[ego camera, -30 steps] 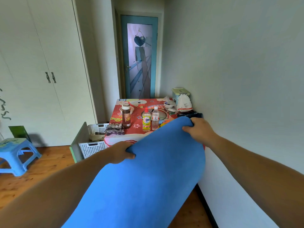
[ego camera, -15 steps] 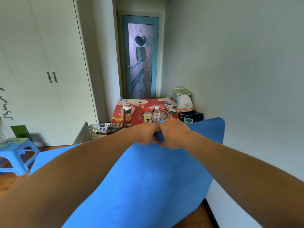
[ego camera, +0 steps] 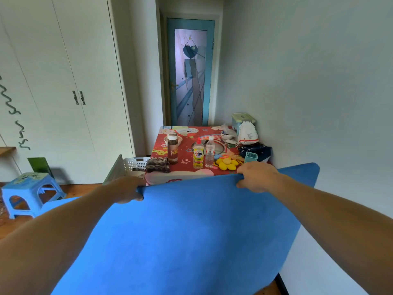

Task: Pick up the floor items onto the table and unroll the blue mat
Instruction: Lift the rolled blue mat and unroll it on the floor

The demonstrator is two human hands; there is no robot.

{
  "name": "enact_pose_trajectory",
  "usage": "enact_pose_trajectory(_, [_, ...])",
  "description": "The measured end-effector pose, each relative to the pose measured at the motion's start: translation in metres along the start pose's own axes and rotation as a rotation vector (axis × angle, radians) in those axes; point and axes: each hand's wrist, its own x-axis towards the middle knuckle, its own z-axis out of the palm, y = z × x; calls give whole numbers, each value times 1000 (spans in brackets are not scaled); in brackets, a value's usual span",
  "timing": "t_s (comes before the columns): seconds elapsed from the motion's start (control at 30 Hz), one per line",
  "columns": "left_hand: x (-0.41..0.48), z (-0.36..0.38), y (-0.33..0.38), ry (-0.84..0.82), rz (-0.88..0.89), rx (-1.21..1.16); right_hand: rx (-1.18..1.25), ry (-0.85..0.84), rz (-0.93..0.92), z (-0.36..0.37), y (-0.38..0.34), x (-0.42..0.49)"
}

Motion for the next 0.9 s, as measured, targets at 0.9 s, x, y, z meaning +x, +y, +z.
enact_pose_trajectory(0.9, [-21,29,12,100,177,-16,34,-54,21,73,-17,-36])
